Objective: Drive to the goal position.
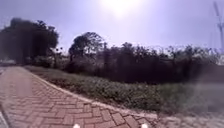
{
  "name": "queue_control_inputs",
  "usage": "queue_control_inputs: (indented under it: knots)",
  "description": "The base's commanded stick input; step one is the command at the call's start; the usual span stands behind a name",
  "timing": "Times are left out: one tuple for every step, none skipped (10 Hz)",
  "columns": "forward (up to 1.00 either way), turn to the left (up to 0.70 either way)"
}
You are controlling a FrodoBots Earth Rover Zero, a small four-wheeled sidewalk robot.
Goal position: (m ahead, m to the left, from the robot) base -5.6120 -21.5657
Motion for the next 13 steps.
queue_control_inputs:
  knots:
    - [0.00,-0.30]
    - [0.00,-0.30]
    - [0.00,-0.30]
    - [0.00,-0.30]
    - [0.00,-0.30]
    - [0.00,-0.30]
    - [0.00,-0.30]
    - [0.00,-0.30]
    - [0.00,-0.30]
    - [0.00,-0.30]
    - [0.00,-0.30]
    - [0.00,-0.30]
    - [0.00,-0.30]
